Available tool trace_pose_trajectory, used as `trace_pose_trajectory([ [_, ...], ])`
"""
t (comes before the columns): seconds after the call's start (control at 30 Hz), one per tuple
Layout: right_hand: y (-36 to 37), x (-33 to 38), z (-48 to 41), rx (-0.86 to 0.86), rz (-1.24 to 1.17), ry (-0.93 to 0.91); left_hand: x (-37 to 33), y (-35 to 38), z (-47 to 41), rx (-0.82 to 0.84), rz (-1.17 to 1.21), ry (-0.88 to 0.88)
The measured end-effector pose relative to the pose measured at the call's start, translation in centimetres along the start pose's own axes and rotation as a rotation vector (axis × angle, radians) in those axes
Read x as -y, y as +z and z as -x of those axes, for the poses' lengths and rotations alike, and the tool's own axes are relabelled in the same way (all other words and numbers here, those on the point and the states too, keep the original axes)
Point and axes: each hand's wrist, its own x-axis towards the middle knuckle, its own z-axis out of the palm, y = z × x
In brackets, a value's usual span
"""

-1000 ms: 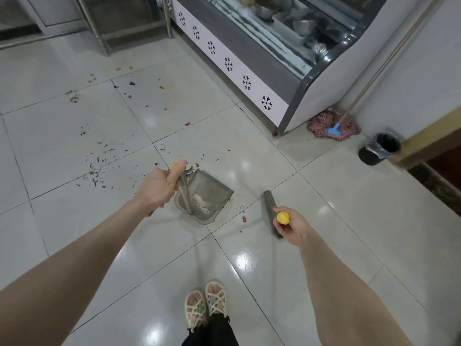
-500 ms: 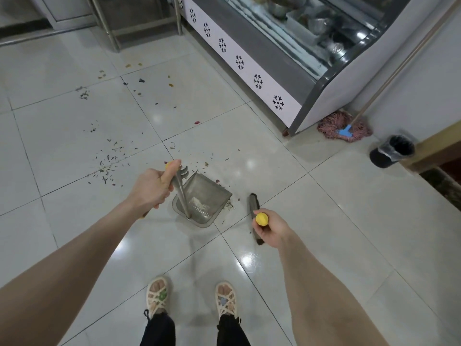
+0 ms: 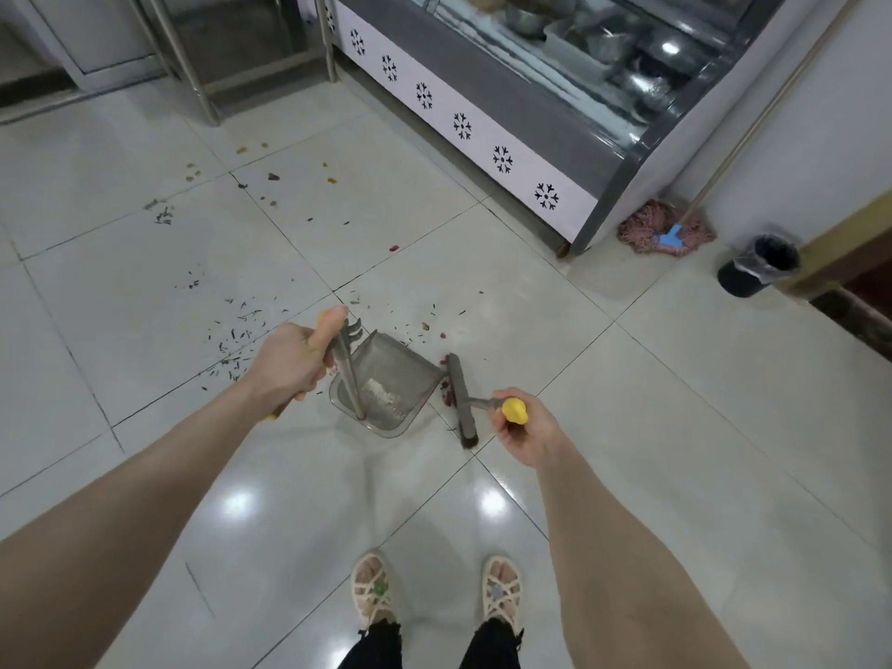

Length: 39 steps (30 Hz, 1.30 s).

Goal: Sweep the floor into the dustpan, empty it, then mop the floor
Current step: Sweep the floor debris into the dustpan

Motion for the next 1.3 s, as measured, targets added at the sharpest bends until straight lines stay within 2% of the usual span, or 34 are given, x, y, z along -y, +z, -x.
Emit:
trace_pose_trajectory([
  [0.3,-0.7,0.4,2.6,-0.101,-0.071,-0.043,0.4,-2.9,-1.5,0.032,-0.049,0.027],
  [0.6,1.6,-1.0,1.0,-0.230,-0.121,-0.127,1.4,-3.4,-3.2,-0.012,0.037,-0.021],
  [0.93,9.4,-4.4,-2.8,-0.067,-0.230,0.005,1.8,-5.1,-5.4,-0.041,0.033,-0.050],
  [1.17,12.0,-2.2,-4.9,0.026,-0.193,0.027,2.0,-6.7,-7.5,-0.061,0.037,-0.068],
  [1.3,12.5,0.1,-4.3,0.019,-0.143,0.012,2.0,-7.2,-8.3,-0.061,0.031,-0.062],
])
